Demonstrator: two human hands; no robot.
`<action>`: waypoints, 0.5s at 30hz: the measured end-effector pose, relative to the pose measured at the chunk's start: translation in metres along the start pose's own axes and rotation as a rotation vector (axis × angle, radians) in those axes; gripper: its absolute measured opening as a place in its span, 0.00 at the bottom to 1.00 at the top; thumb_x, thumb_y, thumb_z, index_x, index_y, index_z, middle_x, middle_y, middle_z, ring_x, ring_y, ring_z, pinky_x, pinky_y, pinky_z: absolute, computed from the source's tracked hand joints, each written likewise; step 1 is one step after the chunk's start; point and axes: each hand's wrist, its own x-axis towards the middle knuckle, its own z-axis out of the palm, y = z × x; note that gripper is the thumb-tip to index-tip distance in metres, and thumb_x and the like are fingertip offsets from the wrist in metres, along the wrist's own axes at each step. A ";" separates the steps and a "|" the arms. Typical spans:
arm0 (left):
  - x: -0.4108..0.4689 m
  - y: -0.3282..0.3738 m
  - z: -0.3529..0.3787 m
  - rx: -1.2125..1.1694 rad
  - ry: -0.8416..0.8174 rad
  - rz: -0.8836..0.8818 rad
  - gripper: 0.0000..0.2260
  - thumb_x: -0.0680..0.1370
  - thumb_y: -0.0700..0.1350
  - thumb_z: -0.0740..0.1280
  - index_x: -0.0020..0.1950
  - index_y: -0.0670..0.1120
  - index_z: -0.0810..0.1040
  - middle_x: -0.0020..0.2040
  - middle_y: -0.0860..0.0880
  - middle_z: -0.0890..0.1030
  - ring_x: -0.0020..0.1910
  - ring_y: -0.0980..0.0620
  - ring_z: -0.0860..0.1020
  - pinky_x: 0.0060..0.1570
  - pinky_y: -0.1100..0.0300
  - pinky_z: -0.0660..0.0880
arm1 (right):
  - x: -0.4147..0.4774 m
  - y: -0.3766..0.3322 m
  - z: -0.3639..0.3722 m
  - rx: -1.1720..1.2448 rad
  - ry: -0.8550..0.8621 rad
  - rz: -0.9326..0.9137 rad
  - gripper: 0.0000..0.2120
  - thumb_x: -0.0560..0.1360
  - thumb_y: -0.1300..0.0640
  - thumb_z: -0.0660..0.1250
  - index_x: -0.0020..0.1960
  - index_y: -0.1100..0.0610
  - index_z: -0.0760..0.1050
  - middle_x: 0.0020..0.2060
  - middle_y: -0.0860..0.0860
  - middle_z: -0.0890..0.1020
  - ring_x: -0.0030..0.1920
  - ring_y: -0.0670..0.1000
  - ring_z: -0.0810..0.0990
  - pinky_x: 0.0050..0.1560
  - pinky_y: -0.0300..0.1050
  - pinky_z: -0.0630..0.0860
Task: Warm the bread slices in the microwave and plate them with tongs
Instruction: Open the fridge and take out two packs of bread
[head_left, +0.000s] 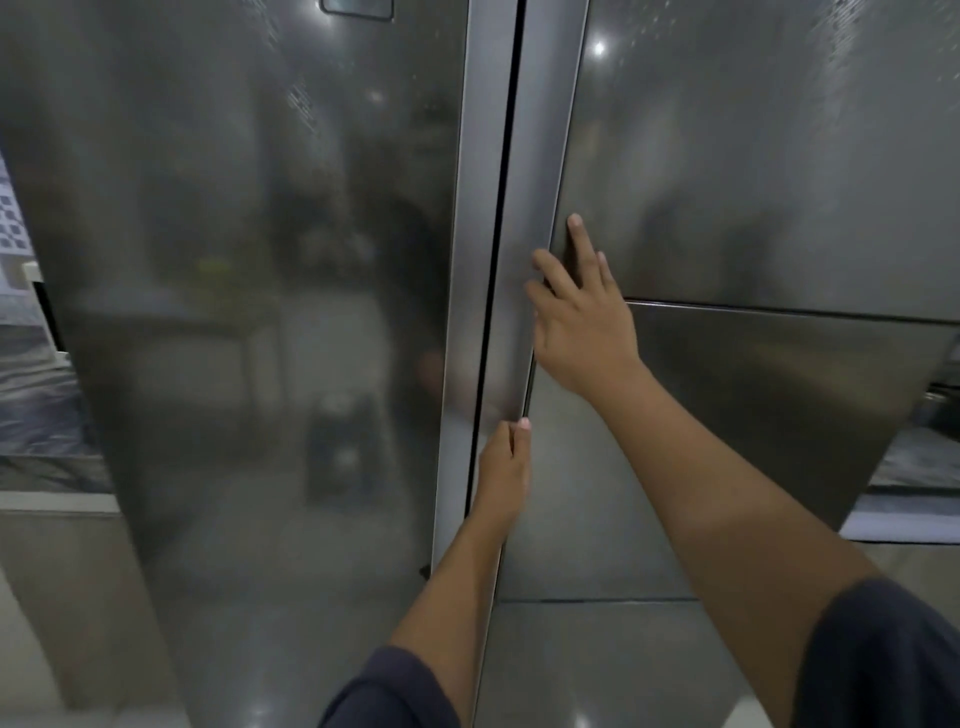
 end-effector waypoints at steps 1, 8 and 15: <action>0.000 0.001 0.000 0.018 -0.008 -0.016 0.15 0.82 0.52 0.53 0.37 0.48 0.64 0.32 0.52 0.65 0.31 0.57 0.64 0.29 0.68 0.62 | 0.000 -0.001 -0.002 -0.003 -0.012 0.013 0.16 0.76 0.59 0.55 0.61 0.59 0.72 0.74 0.51 0.61 0.76 0.61 0.40 0.75 0.56 0.46; -0.026 0.012 0.004 0.045 0.027 -0.017 0.16 0.82 0.51 0.53 0.35 0.49 0.62 0.32 0.52 0.65 0.31 0.57 0.64 0.28 0.71 0.63 | -0.016 -0.001 -0.021 0.076 -0.012 -0.009 0.15 0.75 0.60 0.55 0.60 0.59 0.72 0.73 0.51 0.61 0.76 0.60 0.38 0.75 0.55 0.45; -0.100 0.028 0.020 0.075 0.095 0.059 0.12 0.82 0.45 0.55 0.38 0.52 0.65 0.35 0.53 0.68 0.34 0.58 0.66 0.33 0.74 0.65 | -0.063 0.015 -0.062 0.192 0.100 -0.096 0.13 0.70 0.61 0.59 0.53 0.59 0.75 0.67 0.53 0.71 0.76 0.62 0.50 0.72 0.59 0.56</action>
